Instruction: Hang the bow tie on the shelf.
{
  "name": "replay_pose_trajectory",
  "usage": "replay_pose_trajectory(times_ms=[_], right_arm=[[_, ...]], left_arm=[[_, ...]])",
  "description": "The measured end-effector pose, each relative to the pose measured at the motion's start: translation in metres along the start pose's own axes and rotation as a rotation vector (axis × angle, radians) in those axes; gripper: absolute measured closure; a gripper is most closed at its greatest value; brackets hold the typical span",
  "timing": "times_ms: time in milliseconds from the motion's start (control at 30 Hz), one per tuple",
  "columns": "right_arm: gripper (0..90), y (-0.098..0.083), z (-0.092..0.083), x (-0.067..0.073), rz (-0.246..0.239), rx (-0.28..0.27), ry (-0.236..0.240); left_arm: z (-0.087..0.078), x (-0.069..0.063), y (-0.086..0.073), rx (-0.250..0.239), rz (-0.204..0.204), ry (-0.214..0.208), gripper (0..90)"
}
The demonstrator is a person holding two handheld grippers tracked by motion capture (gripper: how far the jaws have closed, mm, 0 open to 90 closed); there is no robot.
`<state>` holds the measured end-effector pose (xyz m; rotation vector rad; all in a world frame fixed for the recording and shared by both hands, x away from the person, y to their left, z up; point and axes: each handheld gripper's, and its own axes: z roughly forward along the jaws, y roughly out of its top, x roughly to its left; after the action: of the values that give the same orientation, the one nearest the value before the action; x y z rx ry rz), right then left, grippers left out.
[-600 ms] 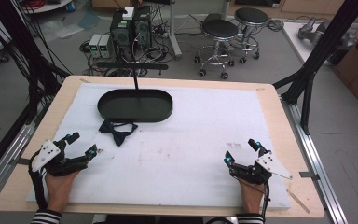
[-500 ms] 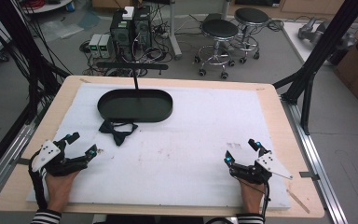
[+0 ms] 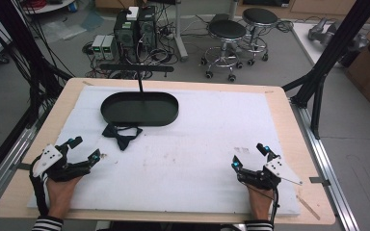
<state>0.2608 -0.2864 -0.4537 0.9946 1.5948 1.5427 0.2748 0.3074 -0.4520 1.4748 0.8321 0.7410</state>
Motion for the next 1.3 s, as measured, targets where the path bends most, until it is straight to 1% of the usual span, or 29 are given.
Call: replay_pose_trajectory(times_ms=[233, 333, 367, 433, 467, 533, 600, 667, 700, 767, 800, 933, 1000, 1033, 1067, 1133, 1300], right_arm=[[1.2, 0.000, 0.000, 0.000, 0.002, -0.004, -0.001], [1.2, 0.000, 0.000, 0.000, 0.001, -0.004, -0.001], [1.2, 0.000, 0.000, 0.000, -0.001, -0.008, -0.003], [1.2, 0.000, 0.000, -0.001, 0.005, -0.004, -0.003], [1.2, 0.000, 0.000, -0.001, 0.009, -0.003, -0.003], [1.2, 0.000, 0.000, -0.001, 0.009, -0.003, -0.003], [1.2, 0.000, 0.000, -0.001, 0.010, -0.003, -0.003], [1.2, 0.000, 0.001, -0.001, 0.009, -0.003, -0.004], [1.2, 0.000, 0.001, -0.001, 0.008, -0.002, -0.003], [1.2, 0.000, 0.001, -0.001, 0.009, -0.002, -0.003], [1.2, 0.000, 0.001, -0.001, 0.008, -0.002, -0.004], [1.2, 0.000, 0.001, -0.001, 0.008, -0.001, -0.002], [1.2, 0.000, 0.001, -0.001, 0.003, -0.003, -0.002], [1.2, 0.000, 0.001, -0.001, 0.003, -0.003, -0.002], [1.2, 0.000, 0.001, -0.001, 0.003, -0.003, -0.002], [1.2, 0.000, 0.001, -0.001, 0.002, -0.002, -0.002], [1.2, 0.000, 0.001, -0.001, 0.003, -0.001, -0.002]], left_arm=[[0.000, 0.001, 0.000, -0.002, -0.009, -0.002, 13.8], [0.001, 0.001, 0.001, 0.007, -0.013, -0.005, 13.6], [0.001, 0.002, 0.001, 0.012, -0.016, -0.006, 13.6], [0.003, 0.003, 0.003, 0.053, -0.033, 0.001, 13.7], [0.004, 0.004, 0.003, 0.059, -0.030, 0.003, 13.6], [0.005, 0.005, 0.005, 0.053, -0.027, 0.014, 13.6], [0.004, 0.008, 0.011, 0.047, -0.029, 0.006, 13.6], [0.005, 0.010, 0.018, 0.060, -0.022, 0.003, 13.6], [0.005, 0.011, 0.021, 0.063, -0.025, 0.000, 13.6], [0.007, 0.014, 0.031, 0.087, -0.035, -0.010, 13.6], [0.007, 0.016, 0.036, 0.089, -0.035, -0.012, 13.4], [0.013, 0.021, 0.052, 0.119, -0.023, -0.031, 13.1], [0.016, 0.022, 0.059, 0.138, -0.004, -0.043, 13.1], [0.018, 0.023, 0.062, 0.149, 0.011, -0.050, 13.1], [0.021, 0.023, 0.066, 0.171, 0.034, -0.058, 13.1], [0.026, 0.023, 0.072, 0.198, 0.051, -0.074, 13.1], [0.038, 0.020, 0.082, 0.232, 0.082, -0.110, 13.1]])
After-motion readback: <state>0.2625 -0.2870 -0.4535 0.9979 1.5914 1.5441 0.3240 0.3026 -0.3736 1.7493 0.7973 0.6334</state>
